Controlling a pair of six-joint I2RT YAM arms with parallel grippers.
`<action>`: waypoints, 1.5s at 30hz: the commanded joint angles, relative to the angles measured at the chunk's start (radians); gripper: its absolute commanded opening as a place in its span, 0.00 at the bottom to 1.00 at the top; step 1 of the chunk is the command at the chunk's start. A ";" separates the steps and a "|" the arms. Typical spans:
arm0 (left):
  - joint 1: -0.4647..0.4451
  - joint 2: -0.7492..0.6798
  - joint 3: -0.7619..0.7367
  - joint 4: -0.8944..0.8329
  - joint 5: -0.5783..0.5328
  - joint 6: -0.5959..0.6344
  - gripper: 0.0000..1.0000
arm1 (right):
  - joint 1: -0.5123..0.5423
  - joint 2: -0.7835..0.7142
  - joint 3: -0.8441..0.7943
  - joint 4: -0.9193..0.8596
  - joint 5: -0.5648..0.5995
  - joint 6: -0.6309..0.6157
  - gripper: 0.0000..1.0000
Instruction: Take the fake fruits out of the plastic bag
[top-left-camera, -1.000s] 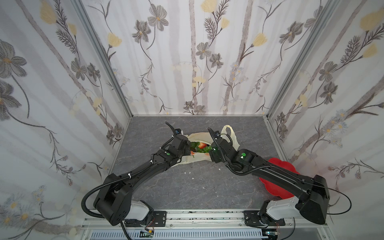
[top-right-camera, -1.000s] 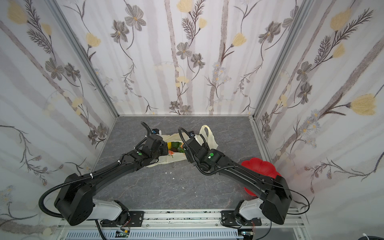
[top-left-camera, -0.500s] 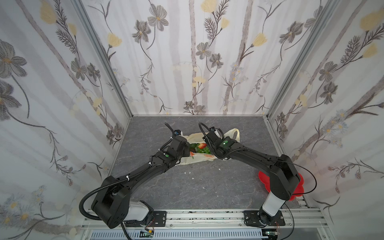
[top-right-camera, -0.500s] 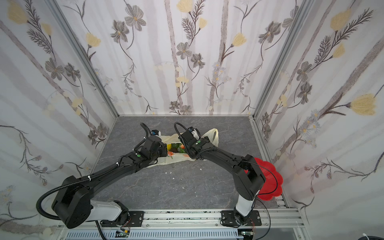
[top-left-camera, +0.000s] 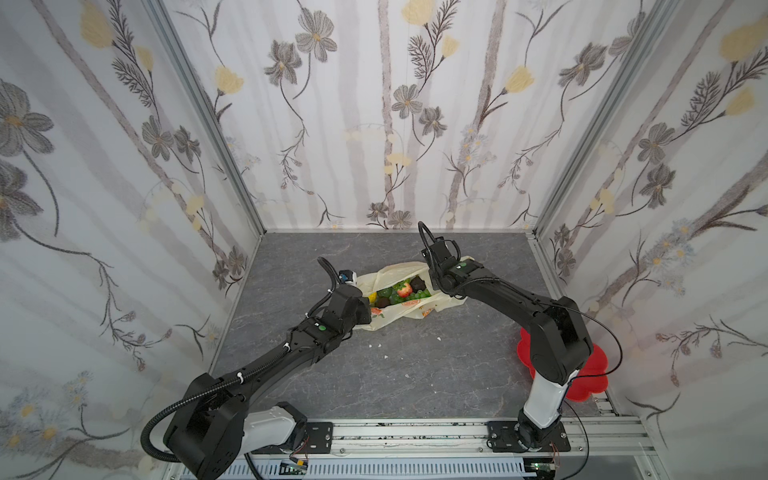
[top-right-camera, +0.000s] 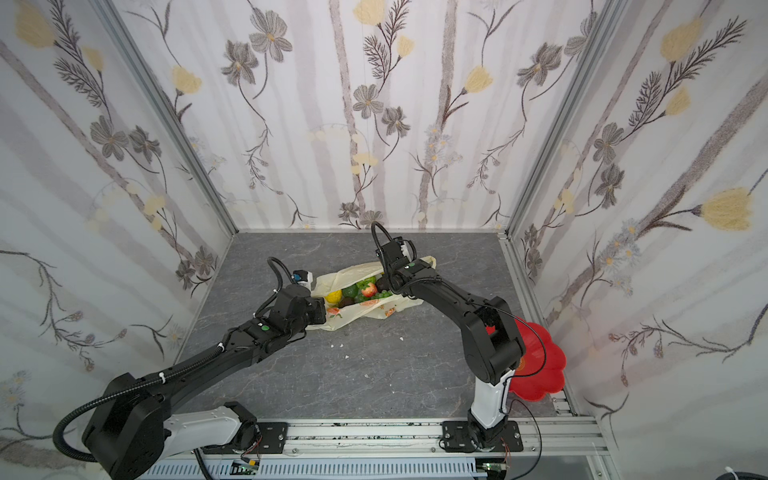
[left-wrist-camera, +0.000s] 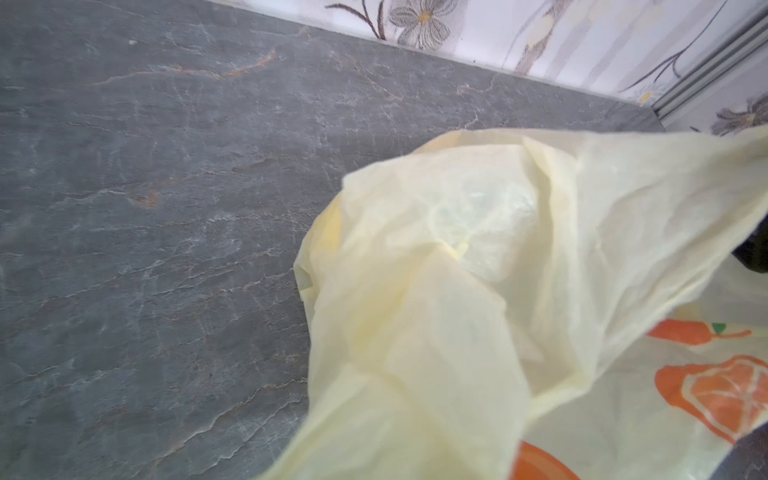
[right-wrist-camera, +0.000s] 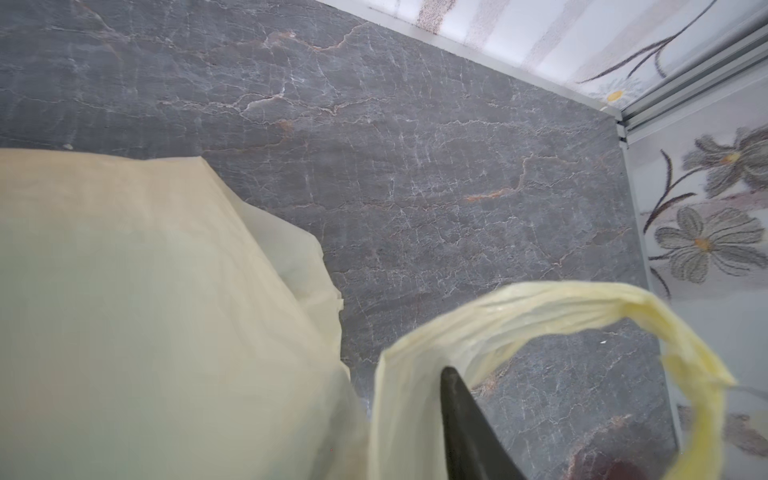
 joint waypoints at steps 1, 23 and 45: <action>0.044 -0.040 -0.028 0.050 0.015 0.001 0.00 | -0.054 -0.099 -0.076 0.136 -0.194 0.025 0.20; -0.062 0.117 0.023 0.182 0.065 -0.054 0.00 | -0.222 0.039 0.009 0.307 -0.678 0.230 0.13; -0.093 0.041 -0.051 0.272 0.148 -0.140 0.00 | 0.092 -0.199 -0.016 0.000 -0.152 0.130 0.93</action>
